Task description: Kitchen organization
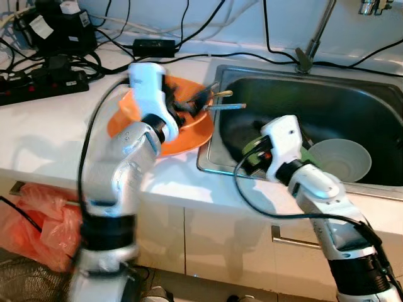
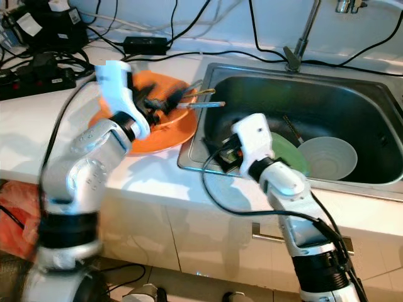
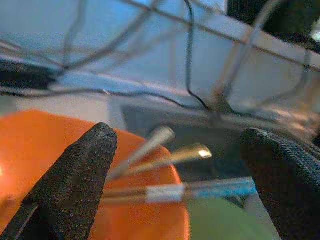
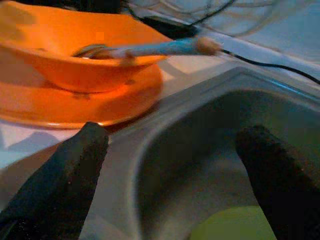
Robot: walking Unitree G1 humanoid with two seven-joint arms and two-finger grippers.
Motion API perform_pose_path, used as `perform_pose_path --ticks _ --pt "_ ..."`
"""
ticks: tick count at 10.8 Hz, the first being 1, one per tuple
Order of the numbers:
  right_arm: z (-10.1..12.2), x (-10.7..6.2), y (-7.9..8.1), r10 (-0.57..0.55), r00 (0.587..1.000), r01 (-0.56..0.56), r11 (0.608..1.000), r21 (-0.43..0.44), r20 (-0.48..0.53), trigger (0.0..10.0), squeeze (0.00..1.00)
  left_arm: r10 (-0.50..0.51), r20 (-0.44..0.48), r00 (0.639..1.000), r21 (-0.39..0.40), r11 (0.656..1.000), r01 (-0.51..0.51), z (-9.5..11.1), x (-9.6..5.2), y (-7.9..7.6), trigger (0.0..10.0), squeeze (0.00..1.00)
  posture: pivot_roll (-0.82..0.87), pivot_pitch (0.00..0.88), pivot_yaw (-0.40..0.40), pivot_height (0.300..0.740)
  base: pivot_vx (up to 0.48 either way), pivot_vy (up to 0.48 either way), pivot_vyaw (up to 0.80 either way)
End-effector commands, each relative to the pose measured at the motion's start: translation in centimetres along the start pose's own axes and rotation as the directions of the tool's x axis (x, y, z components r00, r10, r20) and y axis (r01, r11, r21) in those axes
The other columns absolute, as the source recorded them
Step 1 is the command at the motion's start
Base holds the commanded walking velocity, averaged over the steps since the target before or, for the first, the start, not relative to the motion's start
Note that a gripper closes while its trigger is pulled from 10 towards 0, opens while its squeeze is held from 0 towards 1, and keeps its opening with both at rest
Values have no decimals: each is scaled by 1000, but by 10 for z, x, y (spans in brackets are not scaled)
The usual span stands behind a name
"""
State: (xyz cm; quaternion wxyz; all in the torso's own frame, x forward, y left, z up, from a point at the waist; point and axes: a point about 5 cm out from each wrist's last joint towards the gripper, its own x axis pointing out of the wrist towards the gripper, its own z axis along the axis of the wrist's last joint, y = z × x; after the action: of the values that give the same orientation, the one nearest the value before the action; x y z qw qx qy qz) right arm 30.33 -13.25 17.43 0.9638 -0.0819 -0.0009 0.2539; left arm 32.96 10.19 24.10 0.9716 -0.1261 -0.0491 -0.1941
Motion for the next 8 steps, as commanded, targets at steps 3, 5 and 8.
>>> perform_pose_path --ticks 3,5,8 --pt "2 -4 -18 -124 992 124 992 -8 20 10000 0 99 63 993 52 993 -102 -13 -8 -3 10000 0 112 18 -9 740 0 0 0" --pt "3 -7 -24 -159 987 159 987 -4 22 10000 0 156 48 987 19 987 -157 -29 -11 -1 10000 0 98 22 -2 740 0 0 0" --pt "3 -7 -25 -165 986 166 986 -6 25 10000 0 142 58 988 34 989 -144 -30 -8 -4 10000 0 94 25 -5 740 0 0 0"
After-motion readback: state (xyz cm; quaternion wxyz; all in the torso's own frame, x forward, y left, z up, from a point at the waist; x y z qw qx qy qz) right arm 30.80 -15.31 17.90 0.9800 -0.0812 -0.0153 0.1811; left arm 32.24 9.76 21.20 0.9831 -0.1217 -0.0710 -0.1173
